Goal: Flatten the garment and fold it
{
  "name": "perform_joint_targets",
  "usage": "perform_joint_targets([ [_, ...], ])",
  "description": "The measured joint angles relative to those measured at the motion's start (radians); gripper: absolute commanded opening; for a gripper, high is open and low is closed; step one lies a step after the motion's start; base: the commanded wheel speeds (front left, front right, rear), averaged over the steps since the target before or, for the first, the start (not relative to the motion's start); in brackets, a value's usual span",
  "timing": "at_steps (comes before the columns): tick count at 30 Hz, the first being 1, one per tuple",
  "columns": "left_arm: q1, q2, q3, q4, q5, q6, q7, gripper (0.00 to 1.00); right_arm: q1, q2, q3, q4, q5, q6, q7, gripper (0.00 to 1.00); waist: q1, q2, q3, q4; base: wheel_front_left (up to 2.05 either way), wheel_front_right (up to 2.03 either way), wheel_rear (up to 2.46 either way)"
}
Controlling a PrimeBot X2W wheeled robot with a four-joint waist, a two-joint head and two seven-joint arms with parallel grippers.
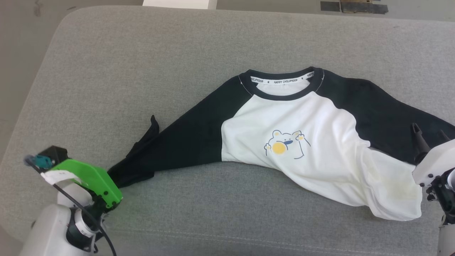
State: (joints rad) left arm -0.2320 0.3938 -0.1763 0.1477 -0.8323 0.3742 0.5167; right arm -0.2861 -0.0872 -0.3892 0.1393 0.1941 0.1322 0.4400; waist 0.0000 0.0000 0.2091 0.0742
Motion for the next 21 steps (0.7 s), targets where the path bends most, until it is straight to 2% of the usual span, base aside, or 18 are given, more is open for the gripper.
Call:
perform_joint_targets([
  [1,0.004,-0.010,0.002,0.010,-0.007,-0.001,-0.007,0.48,0.000,0.000,0.001,0.000,0.000,0.000,0.000,1.00,0.0000,0.0000,0.001,0.000,0.00,0.00,0.00],
  [2,0.005,-0.021,0.004,0.021,-0.013,-0.001,-0.017,1.00,0.000,0.001,0.003,0.000,0.000,0.000,0.000,1.00,0.0000,0.0000,0.002,0.000,0.00,0.00,0.00],
  [5,0.003,-0.042,0.041,0.018,-0.022,-0.006,-0.078,1.00,0.001,0.003,0.010,0.001,0.000,0.000,0.004,1.00,0.0000,0.0000,-0.002,-0.006,0.00,0.00,0.00],
  [7,-0.002,-0.041,0.079,-0.017,-0.009,-0.009,-0.165,1.00,0.001,0.002,0.014,0.000,0.000,0.000,0.006,1.00,0.0000,0.0000,-0.005,-0.011,0.00,0.00,0.00],
  [10,-0.017,-0.011,0.093,-0.088,0.063,-0.028,-0.298,1.00,0.003,0.002,0.018,-0.005,0.000,0.000,0.008,1.00,0.0000,0.0000,-0.006,-0.021,0.00,0.00,0.00],
  [12,-0.030,0.007,0.056,-0.122,0.111,-0.050,-0.328,1.00,0.005,0.002,0.017,-0.010,0.001,0.000,0.009,1.00,0.0000,0.0000,-0.004,-0.025,0.00,0.00,0.00],
  [15,-0.072,0.004,-0.042,-0.138,0.162,-0.085,-0.305,1.00,0.011,0.001,0.015,-0.017,0.001,0.000,0.009,1.00,0.0000,0.0000,0.007,-0.029,0.00,0.00,0.00],
  [21,-0.285,-0.023,-0.230,-0.051,0.208,-0.167,-0.111,1.00,0.011,0.002,0.024,-0.035,0.007,0.000,0.019,1.00,0.0000,0.0000,0.048,-0.042,0.00,0.00,0.00],
])
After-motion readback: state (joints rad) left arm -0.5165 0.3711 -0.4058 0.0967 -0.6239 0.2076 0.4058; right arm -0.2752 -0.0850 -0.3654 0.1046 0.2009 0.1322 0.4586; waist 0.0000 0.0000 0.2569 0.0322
